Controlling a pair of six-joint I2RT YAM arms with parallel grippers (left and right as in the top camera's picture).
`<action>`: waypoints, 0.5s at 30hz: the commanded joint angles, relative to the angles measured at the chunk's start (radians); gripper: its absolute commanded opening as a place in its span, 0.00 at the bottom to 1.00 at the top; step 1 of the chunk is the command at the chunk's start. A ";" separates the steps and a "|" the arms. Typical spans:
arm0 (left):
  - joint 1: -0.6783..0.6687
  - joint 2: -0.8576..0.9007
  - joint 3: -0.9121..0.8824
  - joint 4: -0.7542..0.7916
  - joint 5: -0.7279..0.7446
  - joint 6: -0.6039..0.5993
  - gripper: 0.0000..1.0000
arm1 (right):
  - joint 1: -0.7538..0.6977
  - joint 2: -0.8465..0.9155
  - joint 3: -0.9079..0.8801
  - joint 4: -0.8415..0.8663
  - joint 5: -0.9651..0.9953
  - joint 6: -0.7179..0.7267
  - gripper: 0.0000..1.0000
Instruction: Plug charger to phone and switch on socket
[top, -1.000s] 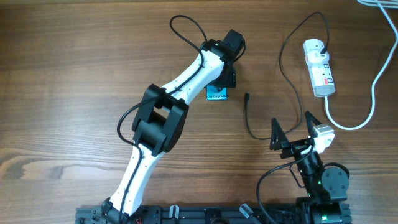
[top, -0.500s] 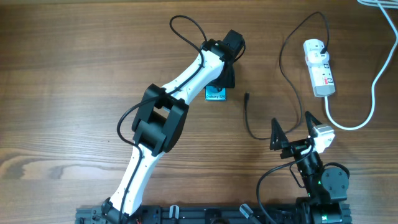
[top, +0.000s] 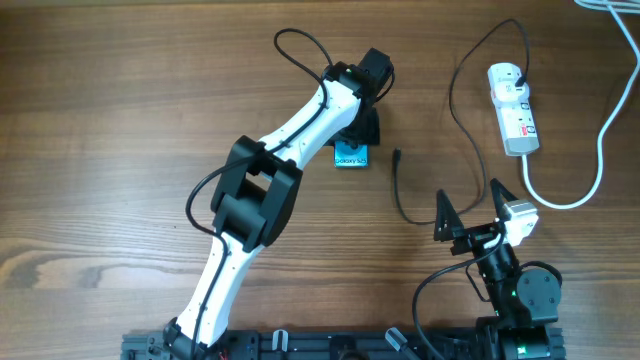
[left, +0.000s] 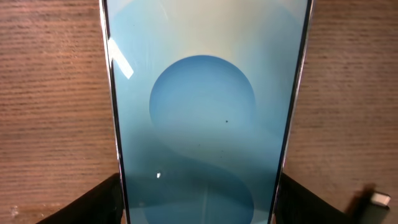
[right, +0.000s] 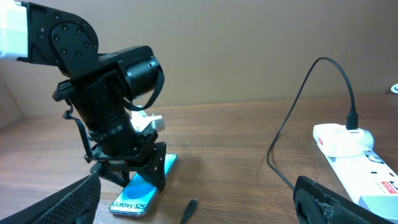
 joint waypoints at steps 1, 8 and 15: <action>0.009 -0.084 0.002 -0.013 0.038 -0.011 0.70 | 0.004 -0.005 -0.001 0.003 0.013 -0.011 1.00; 0.047 -0.107 0.002 -0.032 0.102 -0.014 0.70 | 0.004 -0.005 -0.001 0.003 0.013 -0.011 1.00; 0.069 -0.126 0.002 -0.047 0.207 -0.014 0.70 | 0.004 -0.005 -0.001 0.003 0.013 -0.011 1.00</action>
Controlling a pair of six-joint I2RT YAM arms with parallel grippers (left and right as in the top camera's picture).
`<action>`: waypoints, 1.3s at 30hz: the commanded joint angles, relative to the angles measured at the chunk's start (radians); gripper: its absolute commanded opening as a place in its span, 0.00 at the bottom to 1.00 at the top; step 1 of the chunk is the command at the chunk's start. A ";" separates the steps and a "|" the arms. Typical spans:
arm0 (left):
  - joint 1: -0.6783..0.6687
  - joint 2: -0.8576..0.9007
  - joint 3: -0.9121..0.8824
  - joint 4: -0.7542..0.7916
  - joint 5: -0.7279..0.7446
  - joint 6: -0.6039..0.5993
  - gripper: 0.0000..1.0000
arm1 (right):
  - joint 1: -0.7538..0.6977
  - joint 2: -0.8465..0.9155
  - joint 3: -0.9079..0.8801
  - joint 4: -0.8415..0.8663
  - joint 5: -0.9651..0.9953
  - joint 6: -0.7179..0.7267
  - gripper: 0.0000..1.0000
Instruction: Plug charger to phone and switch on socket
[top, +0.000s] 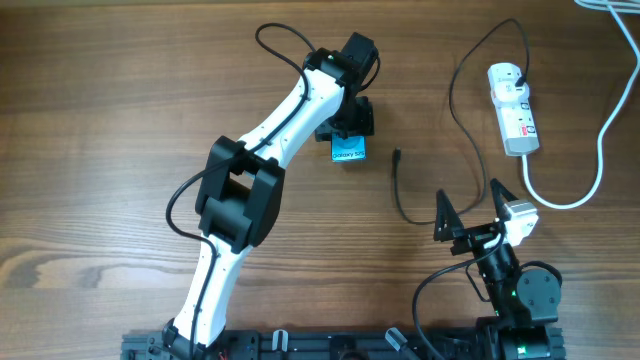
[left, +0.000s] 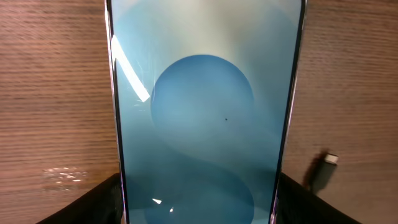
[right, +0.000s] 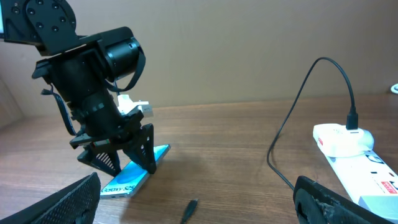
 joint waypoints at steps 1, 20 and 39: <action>0.023 -0.068 0.002 -0.002 0.119 -0.008 0.70 | 0.004 -0.005 -0.001 0.003 0.013 -0.011 1.00; 0.230 -0.072 0.002 -0.011 0.900 -0.195 0.68 | 0.004 -0.005 -0.001 0.003 0.013 -0.011 1.00; 0.357 -0.072 0.002 0.089 1.073 -0.509 0.69 | 0.004 0.066 0.188 0.260 -0.266 1.141 0.99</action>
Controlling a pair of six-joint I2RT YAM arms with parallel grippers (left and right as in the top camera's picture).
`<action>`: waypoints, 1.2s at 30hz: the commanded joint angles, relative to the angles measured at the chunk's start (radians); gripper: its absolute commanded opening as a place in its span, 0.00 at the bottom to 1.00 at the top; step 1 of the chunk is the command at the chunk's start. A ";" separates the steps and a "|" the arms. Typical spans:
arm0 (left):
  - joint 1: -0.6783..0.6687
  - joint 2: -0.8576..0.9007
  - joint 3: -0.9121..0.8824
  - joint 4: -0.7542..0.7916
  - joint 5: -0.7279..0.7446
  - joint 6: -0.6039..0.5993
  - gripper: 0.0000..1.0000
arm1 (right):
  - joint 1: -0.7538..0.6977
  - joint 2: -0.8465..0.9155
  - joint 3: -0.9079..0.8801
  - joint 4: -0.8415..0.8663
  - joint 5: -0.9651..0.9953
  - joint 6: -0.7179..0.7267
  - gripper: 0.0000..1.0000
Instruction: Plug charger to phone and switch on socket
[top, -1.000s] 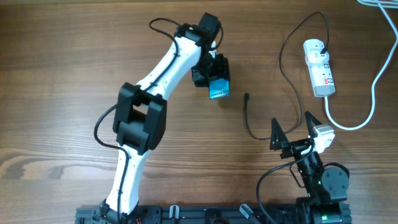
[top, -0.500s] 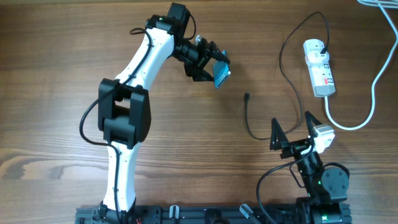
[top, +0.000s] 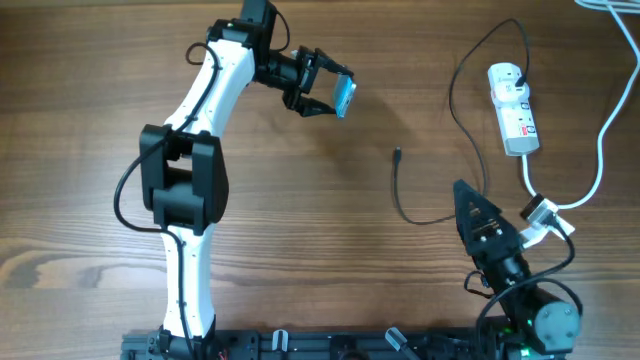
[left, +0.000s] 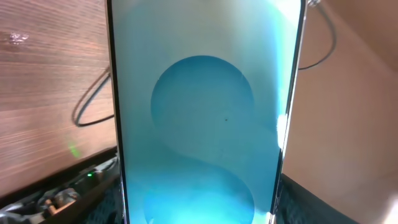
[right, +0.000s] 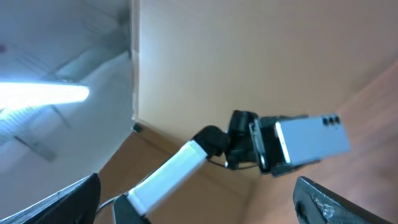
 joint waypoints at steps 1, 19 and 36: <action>0.024 -0.052 0.002 0.031 0.063 -0.066 0.69 | 0.004 0.100 0.232 -0.185 -0.034 -0.134 0.99; 0.061 -0.052 0.002 0.111 0.168 -0.159 0.70 | 0.290 1.400 1.507 -1.430 0.496 -0.822 1.00; 0.058 -0.052 0.002 0.111 0.163 -0.149 0.71 | 0.498 1.865 1.928 -1.464 0.542 -0.921 0.99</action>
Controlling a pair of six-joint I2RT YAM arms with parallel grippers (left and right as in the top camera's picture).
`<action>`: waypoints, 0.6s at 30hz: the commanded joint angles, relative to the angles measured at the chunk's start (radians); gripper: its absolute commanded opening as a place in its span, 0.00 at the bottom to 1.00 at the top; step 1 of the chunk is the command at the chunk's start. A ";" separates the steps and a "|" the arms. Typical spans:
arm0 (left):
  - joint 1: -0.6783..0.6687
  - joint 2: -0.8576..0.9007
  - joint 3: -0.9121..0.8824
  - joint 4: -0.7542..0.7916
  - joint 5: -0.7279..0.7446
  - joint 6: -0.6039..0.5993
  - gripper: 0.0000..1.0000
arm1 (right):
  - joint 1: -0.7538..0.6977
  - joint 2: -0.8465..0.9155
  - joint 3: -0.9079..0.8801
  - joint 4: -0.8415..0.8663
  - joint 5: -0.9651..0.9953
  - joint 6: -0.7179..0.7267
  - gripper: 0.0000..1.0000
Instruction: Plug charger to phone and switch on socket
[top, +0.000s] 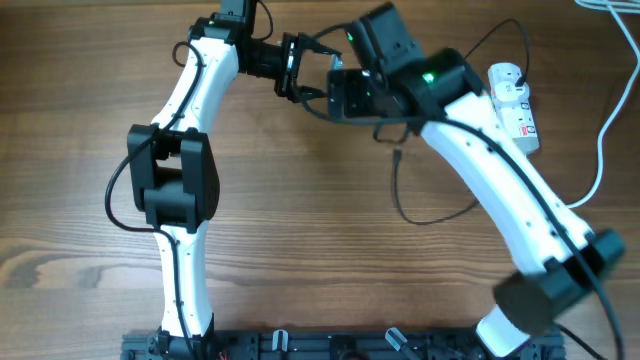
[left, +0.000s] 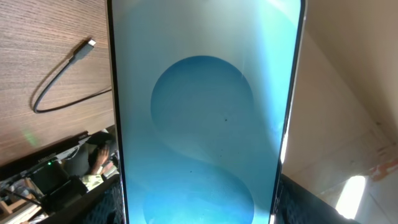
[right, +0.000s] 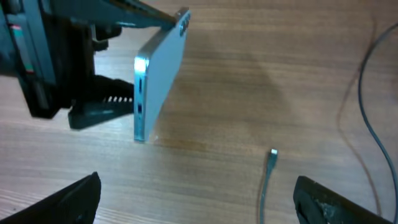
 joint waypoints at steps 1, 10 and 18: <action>0.001 -0.052 0.002 0.003 0.045 0.002 0.70 | 0.022 0.087 0.097 0.037 -0.001 -0.015 0.98; -0.022 -0.052 0.002 0.003 0.018 0.001 0.71 | 0.067 0.190 0.097 0.092 0.144 0.137 0.65; -0.022 -0.052 0.002 0.003 0.019 0.002 0.71 | 0.066 0.206 0.096 0.144 0.205 0.113 0.49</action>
